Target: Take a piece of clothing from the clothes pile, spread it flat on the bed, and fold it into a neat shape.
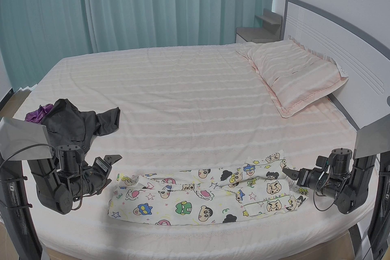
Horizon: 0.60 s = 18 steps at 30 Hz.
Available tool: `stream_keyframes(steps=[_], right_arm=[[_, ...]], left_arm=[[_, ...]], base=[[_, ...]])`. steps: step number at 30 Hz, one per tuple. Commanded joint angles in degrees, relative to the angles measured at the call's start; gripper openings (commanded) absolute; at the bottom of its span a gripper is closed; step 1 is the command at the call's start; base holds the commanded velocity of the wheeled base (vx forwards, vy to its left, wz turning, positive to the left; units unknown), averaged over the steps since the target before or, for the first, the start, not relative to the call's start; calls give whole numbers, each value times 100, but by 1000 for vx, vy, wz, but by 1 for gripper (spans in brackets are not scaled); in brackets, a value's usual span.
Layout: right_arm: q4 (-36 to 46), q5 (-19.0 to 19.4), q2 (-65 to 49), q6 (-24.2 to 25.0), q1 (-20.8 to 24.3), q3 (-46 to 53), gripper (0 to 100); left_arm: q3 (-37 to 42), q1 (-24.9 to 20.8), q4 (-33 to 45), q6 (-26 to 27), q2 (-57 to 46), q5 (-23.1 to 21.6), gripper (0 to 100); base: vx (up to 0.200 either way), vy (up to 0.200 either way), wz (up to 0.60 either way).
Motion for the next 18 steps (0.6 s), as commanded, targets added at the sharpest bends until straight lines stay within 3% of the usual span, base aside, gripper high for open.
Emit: stream_keyframes(steps=[1,18], right_arm=[[-333,109,118,-155,39,721,100],[-333,74,-436,408,971,1547,100]], left_arm=[[8,-6,5,18,24,1,100],[17,-6,-4,26,24,1,100]], base=[[0,0,0],[0,0,0]])
